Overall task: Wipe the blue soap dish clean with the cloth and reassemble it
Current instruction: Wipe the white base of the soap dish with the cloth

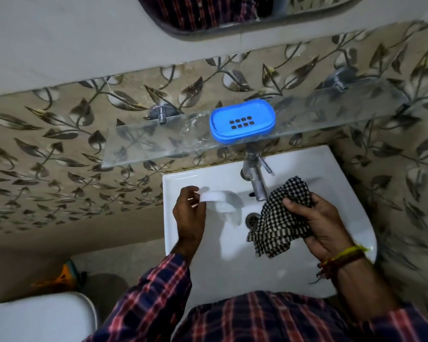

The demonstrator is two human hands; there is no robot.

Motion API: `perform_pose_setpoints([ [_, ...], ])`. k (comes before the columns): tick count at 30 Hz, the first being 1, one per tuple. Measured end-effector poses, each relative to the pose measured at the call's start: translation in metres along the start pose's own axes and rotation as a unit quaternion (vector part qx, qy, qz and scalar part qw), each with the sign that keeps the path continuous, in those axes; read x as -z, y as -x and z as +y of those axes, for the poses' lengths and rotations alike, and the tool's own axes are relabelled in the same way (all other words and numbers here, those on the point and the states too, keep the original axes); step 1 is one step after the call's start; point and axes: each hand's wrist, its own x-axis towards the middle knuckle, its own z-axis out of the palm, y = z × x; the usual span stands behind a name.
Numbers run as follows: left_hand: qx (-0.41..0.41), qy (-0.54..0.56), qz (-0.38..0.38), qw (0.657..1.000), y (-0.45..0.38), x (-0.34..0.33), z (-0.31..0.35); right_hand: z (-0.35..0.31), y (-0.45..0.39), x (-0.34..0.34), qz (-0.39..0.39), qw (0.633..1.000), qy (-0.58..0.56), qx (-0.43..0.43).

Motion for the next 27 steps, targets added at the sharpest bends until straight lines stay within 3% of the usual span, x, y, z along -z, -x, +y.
perform_pose_setpoints([
  [2, -0.126, -0.043, -0.005, 0.991, 0.014, 0.003, 0.005, 0.002, 0.002, 0.001, -0.001, 1.0, 0.005, 0.02],
  [4, -0.257, -0.112, 0.019, 0.96, 0.022, 0.003, 0.01, 0.002, 0.003, 0.001, 0.003, 0.998, 0.031, 0.055],
  [7, -0.341, -0.197, 0.052, 0.918, 0.027, 0.002, 0.024, 0.005, 0.003, 0.0, 0.012, 0.988, 0.104, 0.115],
  [9, -0.29, -0.2, 0.045, 0.935, 0.029, 0.003, 0.038, 0.008, 0.003, 0.0, 0.009, 0.978, 0.15, 0.142],
  [12, -0.047, -0.132, 0.02, 0.99, 0.034, 0.005, 0.068, 0.015, 0.003, -0.003, 0.011, 0.96, 0.225, 0.168],
  [14, 0.05, -0.084, -0.003, 0.995, 0.038, 0.0, 0.083, 0.02, 0.002, -0.01, 0.009, 0.929, 0.315, 0.197],
  [16, 0.041, -0.051, -0.049, 0.997, 0.044, -0.005, 0.099, 0.024, 0.004, -0.019, -0.004, 0.904, 0.372, 0.211],
  [18, 0.011, 0.0, -0.12, 0.993, 0.052, -0.009, 0.112, 0.024, 0.006, -0.027, -0.022, 0.902, 0.38, 0.204],
  [21, -0.019, 0.084, -0.231, 0.969, 0.057, -0.007, 0.118, 0.017, 0.002, -0.029, -0.068, 0.925, 0.328, 0.178],
  [24, -0.025, 0.129, -0.26, 0.957, 0.057, -0.001, 0.114, 0.008, -0.001, -0.026, -0.122, 0.955, 0.239, 0.124],
  [27, 0.026, 0.203, -0.297, 0.933, 0.056, 0.0, 0.12, 0.006, 0.0, -0.031, -0.187, 0.962, 0.183, 0.081],
])
